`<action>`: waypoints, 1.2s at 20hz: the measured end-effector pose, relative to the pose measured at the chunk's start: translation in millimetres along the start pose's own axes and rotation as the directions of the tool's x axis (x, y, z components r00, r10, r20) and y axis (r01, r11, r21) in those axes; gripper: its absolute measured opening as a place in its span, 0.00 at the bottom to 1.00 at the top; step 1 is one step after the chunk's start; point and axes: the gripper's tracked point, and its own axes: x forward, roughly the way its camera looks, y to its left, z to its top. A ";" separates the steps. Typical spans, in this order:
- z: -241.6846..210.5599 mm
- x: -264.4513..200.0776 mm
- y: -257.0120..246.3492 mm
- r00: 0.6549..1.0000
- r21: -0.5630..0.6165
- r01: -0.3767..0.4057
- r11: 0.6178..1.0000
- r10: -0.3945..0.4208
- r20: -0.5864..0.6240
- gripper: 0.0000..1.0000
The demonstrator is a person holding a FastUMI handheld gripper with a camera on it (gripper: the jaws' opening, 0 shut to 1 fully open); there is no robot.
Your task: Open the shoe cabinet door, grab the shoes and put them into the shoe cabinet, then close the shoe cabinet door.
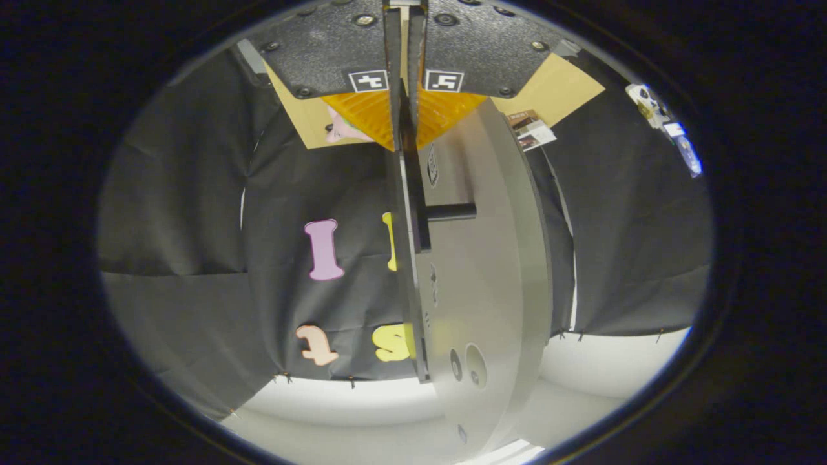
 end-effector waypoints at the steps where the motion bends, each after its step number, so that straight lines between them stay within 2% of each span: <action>1: -0.2 -4.8 -3.3 1.000 0.003 0.023 1.000 -0.023 0.010 0.08; 2: 1.2 -12.8 -5.0 0.999 0.005 0.043 0.999 -0.043 0.024 0.10; 4: -2.7 -45.4 -11.3 0.992 -0.028 0.118 0.993 -0.117 0.037 0.22; 6: 0.5 -76.1 -14.7 0.972 -0.069 0.228 0.971 -0.223 0.073 0.44; 10: -9.7 -120.4 20.9 0.934 -0.111 0.351 0.930 -0.338 0.120 0.90; 11: -15.1 -128.2 34.4 0.930 -0.112 0.360 0.926 -0.346 0.125 1.00; 13: -35.1 -133.0 68.9 0.939 -0.123 0.340 0.932 -0.328 0.108 1.00; 17: -76.9 -122.7 127.5 0.968 -0.121 0.247 0.961 -0.241 0.065 1.00; 20: -112.1 -95.5 168.2 0.986 -0.121 0.168 0.978 -0.166 0.029 1.00; 24: -182.5 -51.3 218.8 0.993 -0.083 0.021 0.996 -0.030 -0.113 1.00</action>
